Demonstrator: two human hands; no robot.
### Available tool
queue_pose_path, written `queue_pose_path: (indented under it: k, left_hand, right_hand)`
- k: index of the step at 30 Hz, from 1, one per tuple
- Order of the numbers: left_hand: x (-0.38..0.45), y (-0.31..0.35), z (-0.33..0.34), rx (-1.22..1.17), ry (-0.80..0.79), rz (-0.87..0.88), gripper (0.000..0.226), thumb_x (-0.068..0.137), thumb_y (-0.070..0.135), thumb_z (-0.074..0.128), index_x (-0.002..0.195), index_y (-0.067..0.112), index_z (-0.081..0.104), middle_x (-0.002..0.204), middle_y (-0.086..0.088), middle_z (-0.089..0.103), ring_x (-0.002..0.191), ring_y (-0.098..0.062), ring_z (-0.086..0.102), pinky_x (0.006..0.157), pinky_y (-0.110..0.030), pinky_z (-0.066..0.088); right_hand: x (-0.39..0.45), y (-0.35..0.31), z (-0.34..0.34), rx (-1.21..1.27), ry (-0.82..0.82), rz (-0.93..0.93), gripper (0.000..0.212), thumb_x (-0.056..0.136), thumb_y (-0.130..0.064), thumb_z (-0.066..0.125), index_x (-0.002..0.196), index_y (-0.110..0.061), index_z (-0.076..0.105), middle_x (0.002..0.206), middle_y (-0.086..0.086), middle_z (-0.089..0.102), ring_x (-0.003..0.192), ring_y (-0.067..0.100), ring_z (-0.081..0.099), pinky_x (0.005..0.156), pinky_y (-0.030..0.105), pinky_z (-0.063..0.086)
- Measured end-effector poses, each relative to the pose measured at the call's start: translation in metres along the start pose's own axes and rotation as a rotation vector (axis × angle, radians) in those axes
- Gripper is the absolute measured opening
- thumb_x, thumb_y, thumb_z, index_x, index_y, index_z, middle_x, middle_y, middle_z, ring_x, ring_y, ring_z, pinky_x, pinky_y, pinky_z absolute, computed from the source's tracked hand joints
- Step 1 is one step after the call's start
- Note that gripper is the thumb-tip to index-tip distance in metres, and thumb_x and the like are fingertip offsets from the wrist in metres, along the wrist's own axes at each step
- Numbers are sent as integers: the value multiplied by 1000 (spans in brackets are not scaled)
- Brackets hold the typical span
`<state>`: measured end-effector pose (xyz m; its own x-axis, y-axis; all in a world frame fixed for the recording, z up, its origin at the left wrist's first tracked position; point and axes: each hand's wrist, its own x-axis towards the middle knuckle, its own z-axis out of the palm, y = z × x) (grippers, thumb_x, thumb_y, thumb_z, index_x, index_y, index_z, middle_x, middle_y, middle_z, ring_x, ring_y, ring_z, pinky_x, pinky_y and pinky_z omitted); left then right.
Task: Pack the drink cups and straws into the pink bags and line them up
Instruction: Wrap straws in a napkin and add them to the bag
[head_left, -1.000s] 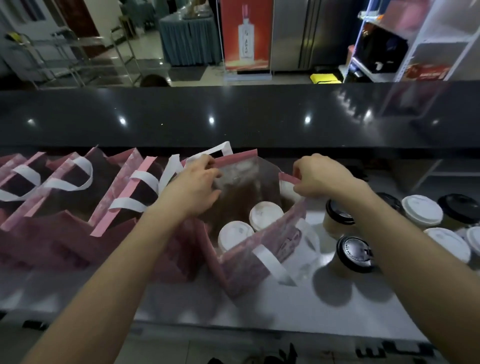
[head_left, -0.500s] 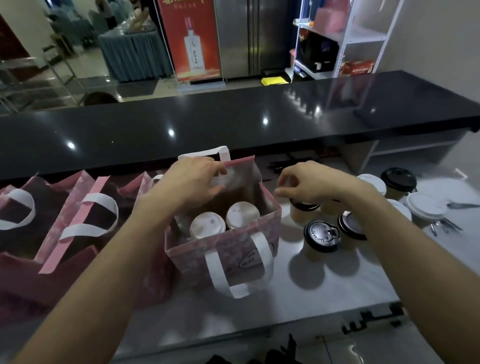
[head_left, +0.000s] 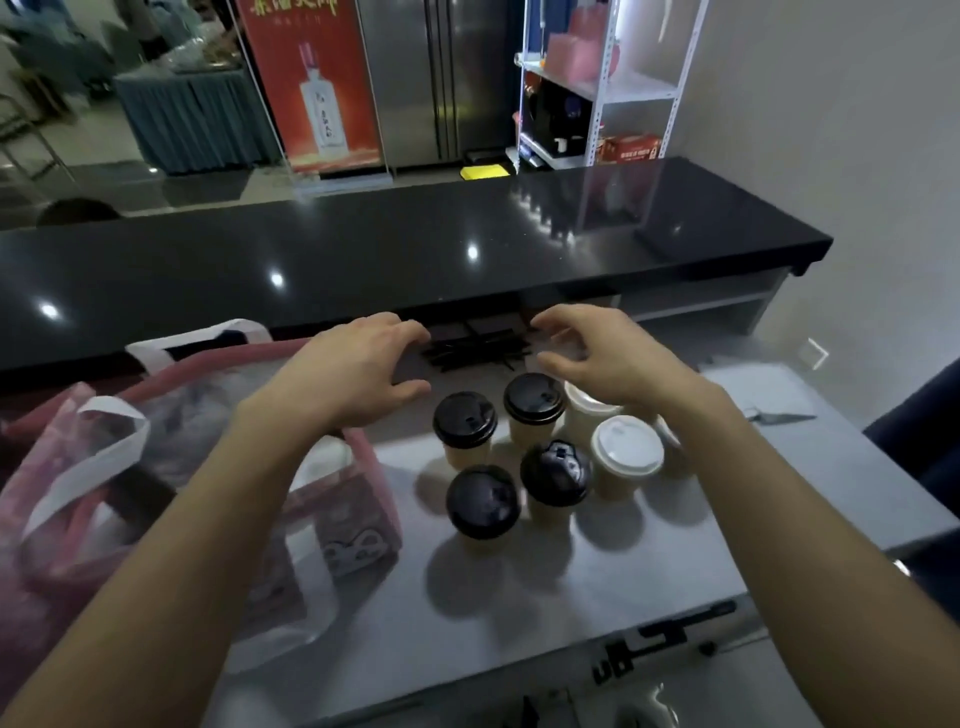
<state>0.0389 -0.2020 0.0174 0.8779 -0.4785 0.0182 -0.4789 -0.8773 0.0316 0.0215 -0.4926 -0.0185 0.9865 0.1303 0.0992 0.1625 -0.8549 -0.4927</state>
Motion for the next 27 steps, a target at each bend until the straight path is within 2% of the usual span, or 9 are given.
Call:
queue_pose_path:
  k: [4, 7, 13, 16, 20, 23, 27]
  left_hand:
    - [41, 58, 26, -63, 70, -61, 61, 99, 51, 72, 153, 28, 55, 144, 0, 60, 131, -27, 61, 108, -47, 52]
    - [69, 111, 48, -123, 79, -105, 60, 100, 51, 71, 153, 29, 55, 147, 0, 58, 132, -28, 61, 106, -51, 54]
    - [103, 189, 86, -175, 65, -143, 53, 100, 46, 70, 149, 27, 59, 147, 4, 58, 129, -27, 62, 100, -46, 54]
    - [114, 208, 96, -191, 53, -167, 50, 100, 44, 71, 147, 28, 61, 143, 6, 59, 126, -24, 63, 98, -46, 54]
    - [129, 224, 104, -190, 17, -185, 50, 101, 45, 69, 147, 29, 60, 142, 8, 59, 125, -21, 62, 97, -43, 52]
    - [141, 230, 108, -194, 3, -169, 50, 101, 44, 68, 148, 28, 60, 146, 8, 58, 129, -20, 61, 98, -41, 51]
    - [152, 237, 110, -238, 35, -146, 49, 101, 42, 69, 147, 27, 62, 144, 7, 61, 131, -20, 60, 103, -43, 51]
  right_hand:
    - [-4, 101, -37, 25, 156, 5, 30, 100, -27, 69, 130, -26, 72, 119, -7, 73, 107, 12, 69, 97, 32, 55]
    - [-11, 181, -52, 0, 192, 118, 26, 97, -21, 68, 121, -23, 77, 113, -3, 78, 100, 15, 70, 94, 31, 54]
    - [-39, 307, -11, -61, -50, 446, 20, 91, -17, 67, 107, -20, 79, 106, 7, 79, 97, 32, 71, 85, 37, 58]
    - [-51, 334, 21, -53, -134, 513, 9, 88, -25, 73, 91, -18, 77, 93, 10, 79, 89, 33, 72, 79, 39, 61]
    - [-44, 346, 44, -90, -152, 544, 33, 86, -44, 78, 94, -12, 72, 95, 14, 76, 93, 36, 72, 74, 38, 57]
    - [-36, 350, 50, -104, -162, 552, 25, 85, -30, 75, 96, -8, 71, 99, 17, 75, 98, 38, 72, 74, 37, 55]
    - [-38, 353, 40, 6, -171, 581, 13, 81, -18, 71, 84, -5, 70, 84, 12, 73, 87, 36, 72, 74, 40, 62]
